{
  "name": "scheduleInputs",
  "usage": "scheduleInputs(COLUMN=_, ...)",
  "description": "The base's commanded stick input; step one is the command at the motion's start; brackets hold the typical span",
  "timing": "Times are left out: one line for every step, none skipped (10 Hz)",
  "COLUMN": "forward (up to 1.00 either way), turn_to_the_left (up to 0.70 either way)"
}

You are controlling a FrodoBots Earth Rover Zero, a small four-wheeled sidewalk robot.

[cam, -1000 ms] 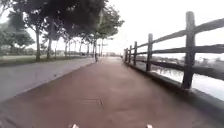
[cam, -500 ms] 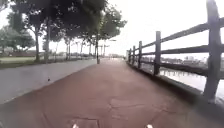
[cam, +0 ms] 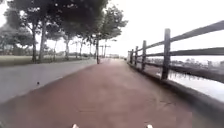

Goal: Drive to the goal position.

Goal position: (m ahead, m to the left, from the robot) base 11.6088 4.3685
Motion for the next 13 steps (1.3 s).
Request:
scheduleInputs(forward=1.00, turn_to_the_left=-0.22)
scheduleInputs(forward=1.00, turn_to_the_left=0.00)
scheduleInputs(forward=1.00, turn_to_the_left=0.00)
scheduleInputs(forward=1.00, turn_to_the_left=0.00)
scheduleInputs(forward=1.00, turn_to_the_left=0.00)
scheduleInputs(forward=1.00, turn_to_the_left=0.00)
scheduleInputs(forward=1.00, turn_to_the_left=0.00)
scheduleInputs(forward=1.00, turn_to_the_left=0.00)
scheduleInputs(forward=1.00, turn_to_the_left=0.00)
scheduleInputs(forward=1.00, turn_to_the_left=0.00)
scheduleInputs(forward=1.00, turn_to_the_left=0.00)
scheduleInputs(forward=1.00, turn_to_the_left=0.00)
scheduleInputs(forward=1.00, turn_to_the_left=0.00)
